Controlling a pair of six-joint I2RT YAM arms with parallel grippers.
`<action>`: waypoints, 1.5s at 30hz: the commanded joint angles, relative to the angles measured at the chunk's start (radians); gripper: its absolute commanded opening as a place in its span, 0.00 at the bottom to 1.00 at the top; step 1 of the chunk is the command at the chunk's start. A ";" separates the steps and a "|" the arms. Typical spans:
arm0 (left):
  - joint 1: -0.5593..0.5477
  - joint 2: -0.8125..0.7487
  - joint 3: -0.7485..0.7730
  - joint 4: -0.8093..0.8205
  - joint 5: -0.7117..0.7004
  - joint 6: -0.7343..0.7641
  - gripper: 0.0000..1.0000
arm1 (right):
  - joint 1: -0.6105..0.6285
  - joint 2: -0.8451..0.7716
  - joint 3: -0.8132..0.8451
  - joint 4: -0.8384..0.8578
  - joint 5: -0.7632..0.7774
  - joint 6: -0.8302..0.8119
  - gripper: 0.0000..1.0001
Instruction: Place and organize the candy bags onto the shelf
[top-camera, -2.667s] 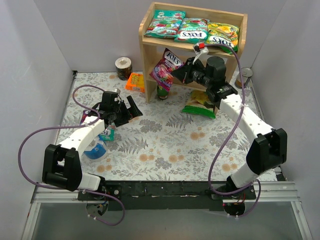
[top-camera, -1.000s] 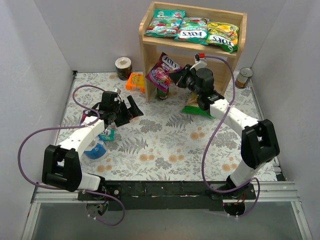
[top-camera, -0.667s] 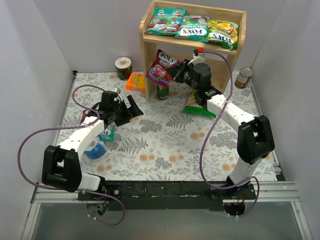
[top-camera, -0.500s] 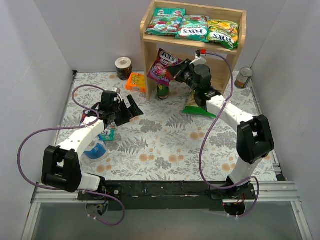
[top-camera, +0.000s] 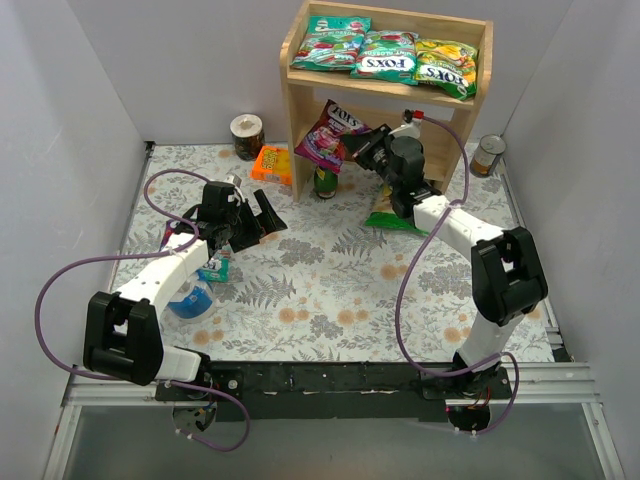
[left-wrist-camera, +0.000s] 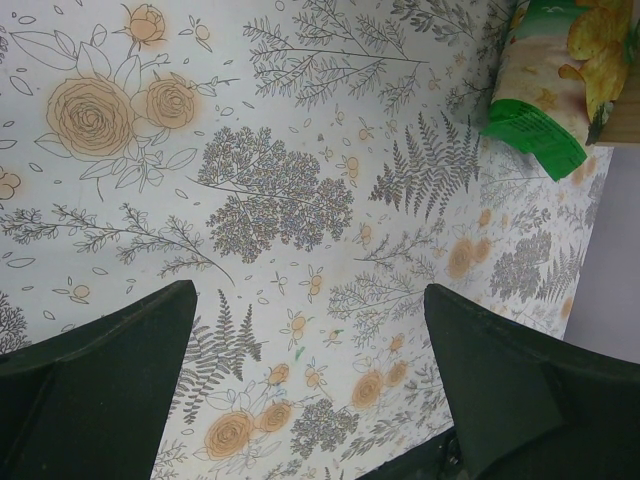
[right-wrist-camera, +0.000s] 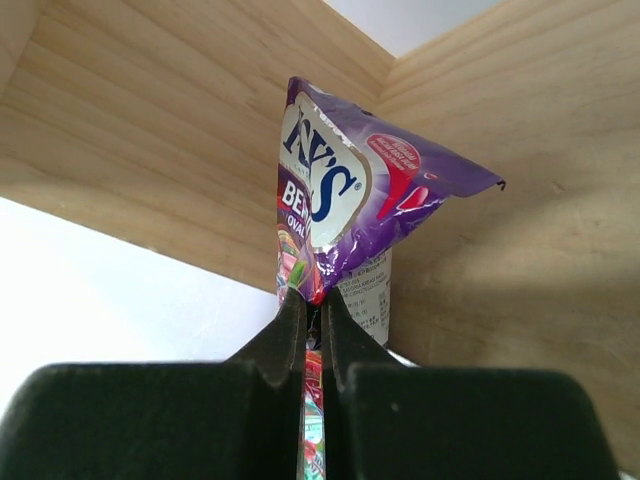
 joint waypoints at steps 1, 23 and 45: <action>-0.004 -0.049 0.003 0.004 -0.006 0.001 0.98 | -0.018 0.032 0.119 0.044 0.017 0.019 0.03; -0.004 -0.039 0.006 0.007 -0.012 0.002 0.98 | -0.025 0.121 0.300 -0.073 0.094 -0.085 0.52; -0.004 -0.030 0.004 0.014 0.005 -0.002 0.98 | -0.007 0.090 0.284 -0.154 0.177 -0.218 0.44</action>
